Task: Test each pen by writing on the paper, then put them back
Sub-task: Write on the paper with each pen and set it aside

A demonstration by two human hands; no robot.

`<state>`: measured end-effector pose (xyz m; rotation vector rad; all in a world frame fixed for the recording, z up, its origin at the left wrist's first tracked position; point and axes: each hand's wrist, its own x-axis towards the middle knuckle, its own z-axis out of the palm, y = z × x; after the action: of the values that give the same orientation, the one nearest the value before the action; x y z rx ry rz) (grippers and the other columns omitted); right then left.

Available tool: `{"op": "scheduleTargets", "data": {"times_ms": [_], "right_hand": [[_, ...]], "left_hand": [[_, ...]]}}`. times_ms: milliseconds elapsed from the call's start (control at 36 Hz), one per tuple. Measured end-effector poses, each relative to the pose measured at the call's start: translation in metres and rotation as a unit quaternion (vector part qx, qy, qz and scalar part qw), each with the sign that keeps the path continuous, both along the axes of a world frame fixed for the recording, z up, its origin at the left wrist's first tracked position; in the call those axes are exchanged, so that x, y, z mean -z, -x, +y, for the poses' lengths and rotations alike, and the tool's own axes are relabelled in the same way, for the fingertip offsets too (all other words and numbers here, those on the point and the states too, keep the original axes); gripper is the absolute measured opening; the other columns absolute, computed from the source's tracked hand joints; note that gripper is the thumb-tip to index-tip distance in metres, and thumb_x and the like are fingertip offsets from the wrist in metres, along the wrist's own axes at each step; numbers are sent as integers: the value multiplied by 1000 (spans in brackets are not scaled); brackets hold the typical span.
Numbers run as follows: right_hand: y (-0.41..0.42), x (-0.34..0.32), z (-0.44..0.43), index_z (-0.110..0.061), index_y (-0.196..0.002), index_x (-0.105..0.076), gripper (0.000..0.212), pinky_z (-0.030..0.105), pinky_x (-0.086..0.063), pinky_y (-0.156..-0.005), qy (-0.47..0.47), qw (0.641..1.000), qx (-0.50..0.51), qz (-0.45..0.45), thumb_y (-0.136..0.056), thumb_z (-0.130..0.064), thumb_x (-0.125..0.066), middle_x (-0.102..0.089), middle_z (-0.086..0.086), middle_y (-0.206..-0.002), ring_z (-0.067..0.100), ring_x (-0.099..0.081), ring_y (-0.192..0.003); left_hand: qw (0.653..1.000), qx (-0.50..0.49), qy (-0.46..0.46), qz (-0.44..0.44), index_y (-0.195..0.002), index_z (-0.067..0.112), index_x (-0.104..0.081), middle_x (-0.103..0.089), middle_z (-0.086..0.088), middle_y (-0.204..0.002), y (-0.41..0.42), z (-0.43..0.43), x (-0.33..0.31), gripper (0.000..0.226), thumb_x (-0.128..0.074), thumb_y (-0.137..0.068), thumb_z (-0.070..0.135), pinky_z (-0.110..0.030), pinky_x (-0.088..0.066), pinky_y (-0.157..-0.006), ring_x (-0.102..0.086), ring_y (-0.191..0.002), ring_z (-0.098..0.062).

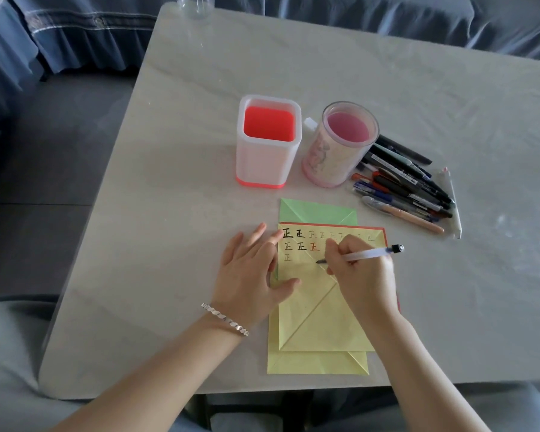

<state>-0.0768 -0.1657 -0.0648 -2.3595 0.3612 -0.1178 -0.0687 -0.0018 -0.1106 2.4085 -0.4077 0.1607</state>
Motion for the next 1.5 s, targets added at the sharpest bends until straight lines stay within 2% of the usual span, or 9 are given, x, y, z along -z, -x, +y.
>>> {"op": "scheduleTargets", "data": {"times_ms": [139,250,417,611,694,750,861,1111,1500], "right_hand": [[6,1,-12,-11,-52,-47,37,23,-30,-42,-37,999,-9,22,-87,-19,-59,-59,-6,-49,7,-42,-39],[11,-1,-16,-17,-53,-46,37,23,-30,-43,-43,998,36,-3,-88,-20,-59,-60,-6,-51,5,-46,-42],[15,-1,-22,-9,-57,-49,34,25,-33,-42,-28,999,45,1,-87,-22,-59,-62,7,-54,8,-45,-40],[18,-6,-40,-10,-57,-52,32,19,-35,-42,-19,995,100,14,-87,-20,-58,-61,-4,-53,3,-50,-46],[21,-15,-37,-12,-64,-55,26,12,-35,-43,-86,987,130,-25,-88,-22,-59,-56,-2,-52,2,-49,-44],[22,-21,-31,-12,-65,-53,25,9,-33,-42,-158,976,147,-35,-87,-21,-60,-51,-1,-51,2,-45,-40],[25,-32,-16,-10,-62,-52,28,9,-35,-45,-261,958,118,-10,-87,-20,-60,-51,-8,-43,0,-40,-40],[33,-51,3,-7,-86,-64,26,20,-49,-54,-475,873,100,35,-92,-26,-48,-69,7,-66,13,-59,-56],[54,-62,-4,-16,-66,-65,38,23,-49,-56,-557,828,66,25,-64,-53,-69,-63,8,-60,14,-55,-55]], "left_hand": [[1000,7,13,11,-71,16,-46,-63,4,-118,1,0,-2,39,-75,-65,42,-26,-8,-107,-32,-132,-10],[1000,4,-5,10,-97,4,-62,-65,-3,-100,1,1,-2,55,-64,-68,51,-24,-9,-107,-34,-133,-13],[1000,5,-8,15,-99,5,-62,-62,3,-88,1,1,-7,59,-59,-66,54,-24,-9,-107,-35,-133,-13],[999,3,-9,31,-102,4,-61,-64,4,-95,0,1,-7,53,-77,-66,41,-22,-6,-106,-34,-133,-12],[1000,8,3,20,-111,11,-59,-52,18,-75,1,2,-4,60,-66,-66,51,-25,-9,-107,-40,-129,-14],[999,9,30,17,-101,14,-57,-62,8,-87,1,3,-4,50,-59,-69,52,-28,-14,-106,-39,-128,-13],[993,1,113,18,-91,9,-53,-52,9,-86,10,5,-21,27,-32,-86,27,-18,-29,-92,-48,-103,-11],[936,9,273,221,-98,28,-43,-64,8,-100,17,5,-68,20,-29,-99,15,-13,-38,-54,-55,-57,-3],[834,-22,424,352,-89,6,-68,-71,-5,-76,33,9,-113,16,-54,-83,5,-15,-36,-40,-50,-46,-7]]}}
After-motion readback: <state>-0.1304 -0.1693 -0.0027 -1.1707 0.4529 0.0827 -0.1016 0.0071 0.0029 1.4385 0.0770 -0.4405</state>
